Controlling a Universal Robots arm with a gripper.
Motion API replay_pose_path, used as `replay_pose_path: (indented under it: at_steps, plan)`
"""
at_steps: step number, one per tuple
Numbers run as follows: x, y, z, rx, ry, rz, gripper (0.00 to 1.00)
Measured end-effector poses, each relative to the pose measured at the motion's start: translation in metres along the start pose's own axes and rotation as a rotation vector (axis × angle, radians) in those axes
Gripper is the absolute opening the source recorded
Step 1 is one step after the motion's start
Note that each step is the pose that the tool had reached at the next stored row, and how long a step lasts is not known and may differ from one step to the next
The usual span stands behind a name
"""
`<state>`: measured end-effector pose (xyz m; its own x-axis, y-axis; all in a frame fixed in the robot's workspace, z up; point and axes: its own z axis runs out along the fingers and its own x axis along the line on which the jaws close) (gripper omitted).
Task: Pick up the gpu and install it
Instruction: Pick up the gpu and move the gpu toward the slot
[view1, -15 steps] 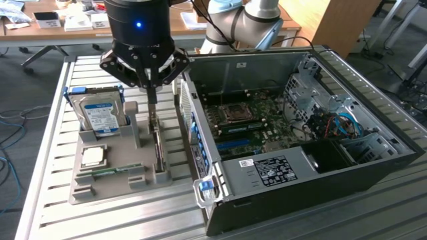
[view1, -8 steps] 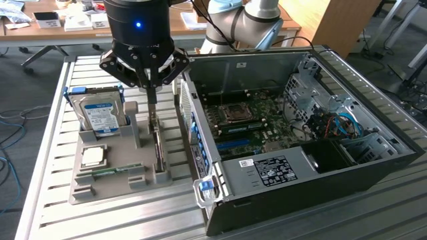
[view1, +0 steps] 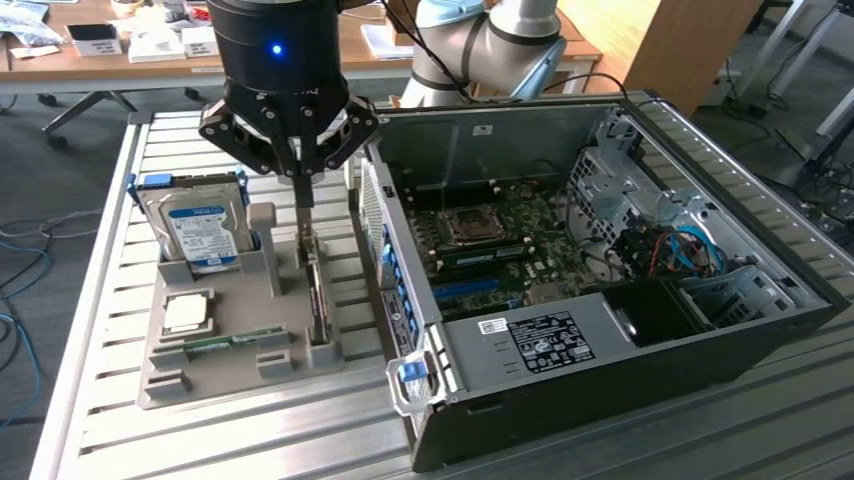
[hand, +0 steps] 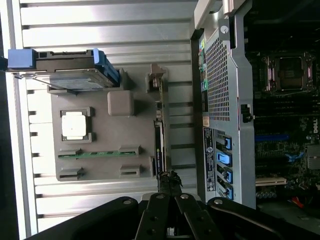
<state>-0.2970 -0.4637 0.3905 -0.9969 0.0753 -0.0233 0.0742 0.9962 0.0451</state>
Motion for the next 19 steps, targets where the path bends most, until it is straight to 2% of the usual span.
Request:
replay_pose_path:
  at_steps: [5,7,8,10,11,12,19]
  plan:
    - [0.0000,0.0000,0.0000,0.0000,0.0000,0.000,0.11]
    - [0.0000,0.0000,0.0000,0.0000,0.0000,0.000,0.24]
    - [0.0000,0.0000,0.0000,0.0000,0.0000,0.000,0.24]
    - [0.0000,0.0000,0.0000,0.0000,0.0000,0.000,0.35]
    - [0.0000,0.0000,0.0000,0.0000,0.0000,0.000,0.35]
    - [0.0000,0.0000,0.0000,0.0000,0.0000,0.000,0.42]
    - [0.0000,0.0000,0.0000,0.0000,0.0000,0.000,0.42]
